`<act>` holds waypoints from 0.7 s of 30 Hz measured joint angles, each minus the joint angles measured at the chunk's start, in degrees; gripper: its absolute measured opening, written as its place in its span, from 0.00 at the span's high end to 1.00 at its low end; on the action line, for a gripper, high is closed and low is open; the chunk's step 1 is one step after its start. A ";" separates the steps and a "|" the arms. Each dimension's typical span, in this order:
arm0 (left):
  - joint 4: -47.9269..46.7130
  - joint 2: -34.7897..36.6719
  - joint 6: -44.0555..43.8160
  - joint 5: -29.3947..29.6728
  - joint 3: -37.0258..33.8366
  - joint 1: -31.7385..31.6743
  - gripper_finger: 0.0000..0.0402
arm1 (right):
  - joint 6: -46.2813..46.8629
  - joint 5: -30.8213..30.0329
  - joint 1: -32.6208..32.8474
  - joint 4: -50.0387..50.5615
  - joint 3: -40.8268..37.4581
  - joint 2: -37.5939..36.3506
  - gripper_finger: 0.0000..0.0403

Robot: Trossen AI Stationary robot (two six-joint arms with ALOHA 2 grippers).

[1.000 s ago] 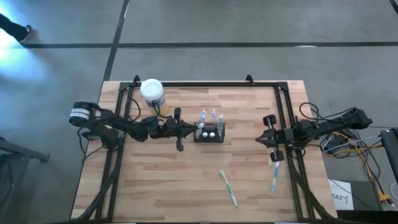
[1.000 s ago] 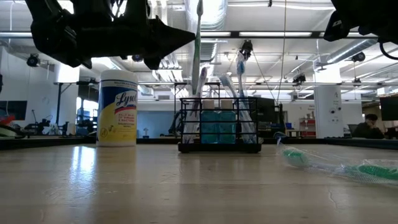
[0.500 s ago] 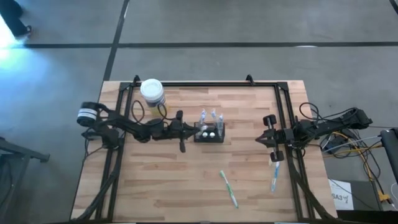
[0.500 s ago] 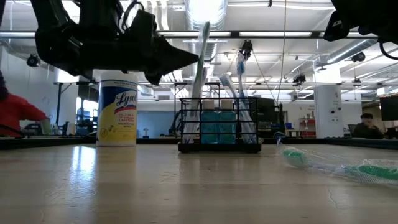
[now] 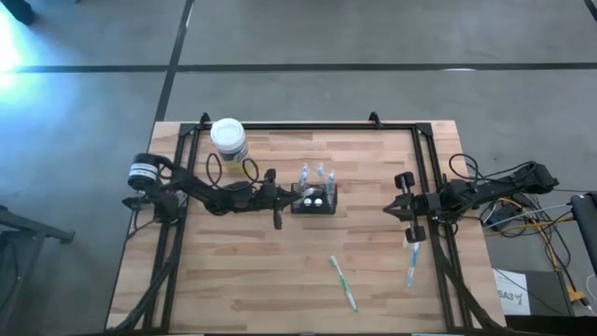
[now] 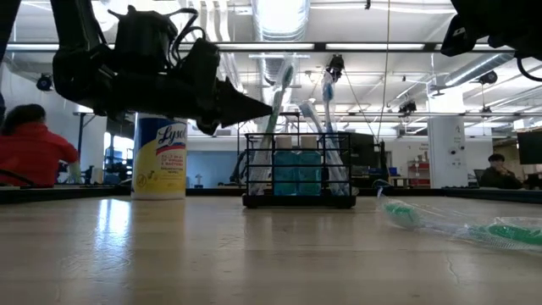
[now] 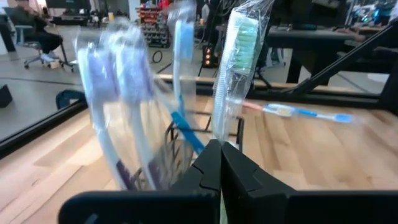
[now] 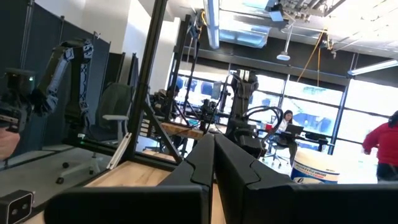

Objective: Pick & Place toothbrushing station
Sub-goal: Put the left green toothbrush into the wire organizer

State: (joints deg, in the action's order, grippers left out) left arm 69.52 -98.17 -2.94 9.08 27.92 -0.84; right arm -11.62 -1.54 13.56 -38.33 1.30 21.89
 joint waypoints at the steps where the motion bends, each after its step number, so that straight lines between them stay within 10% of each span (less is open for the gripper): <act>1: 0.00 -0.41 0.00 0.04 0.00 -0.06 1.00 | 0.00 0.00 0.00 0.00 0.00 0.01 0.98; 21: 0.01 -3.90 -1.92 0.49 0.02 -0.22 0.95 | 0.00 0.00 0.01 0.04 0.00 0.02 0.98</act>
State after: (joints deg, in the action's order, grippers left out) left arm 69.53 -102.07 -4.86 9.57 27.94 -1.06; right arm -11.62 -1.54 13.57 -38.28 1.30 21.91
